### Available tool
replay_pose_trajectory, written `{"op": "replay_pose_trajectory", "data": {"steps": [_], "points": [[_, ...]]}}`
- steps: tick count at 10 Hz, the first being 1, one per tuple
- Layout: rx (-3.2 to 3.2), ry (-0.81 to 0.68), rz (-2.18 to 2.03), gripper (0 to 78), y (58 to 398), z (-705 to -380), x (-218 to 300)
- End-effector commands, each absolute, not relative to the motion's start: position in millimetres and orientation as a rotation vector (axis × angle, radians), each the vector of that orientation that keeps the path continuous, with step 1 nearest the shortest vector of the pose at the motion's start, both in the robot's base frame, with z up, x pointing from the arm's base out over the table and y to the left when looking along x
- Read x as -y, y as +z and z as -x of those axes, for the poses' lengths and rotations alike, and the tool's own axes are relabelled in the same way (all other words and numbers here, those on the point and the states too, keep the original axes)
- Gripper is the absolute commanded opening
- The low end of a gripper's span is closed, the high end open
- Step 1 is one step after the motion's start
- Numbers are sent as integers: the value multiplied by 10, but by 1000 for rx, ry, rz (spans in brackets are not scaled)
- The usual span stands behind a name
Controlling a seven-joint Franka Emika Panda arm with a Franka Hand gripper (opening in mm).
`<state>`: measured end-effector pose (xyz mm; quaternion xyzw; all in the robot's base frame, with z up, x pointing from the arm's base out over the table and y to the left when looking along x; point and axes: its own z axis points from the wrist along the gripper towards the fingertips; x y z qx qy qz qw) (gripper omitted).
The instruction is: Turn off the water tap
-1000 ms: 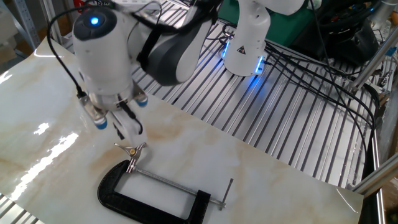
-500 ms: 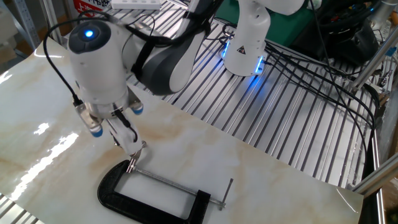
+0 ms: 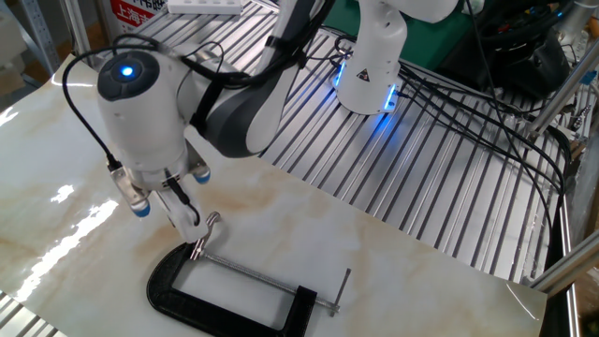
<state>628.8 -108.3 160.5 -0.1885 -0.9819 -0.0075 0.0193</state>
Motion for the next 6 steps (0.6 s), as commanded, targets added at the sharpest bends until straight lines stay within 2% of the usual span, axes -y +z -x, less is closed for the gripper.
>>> {"op": "replay_pose_trajectory", "data": {"steps": [1, 6], "points": [[3036, -30, 618, 0, 1525, -6329, 1093], [3039, -25, 627, 0, 1524, -6339, 1103]]}}
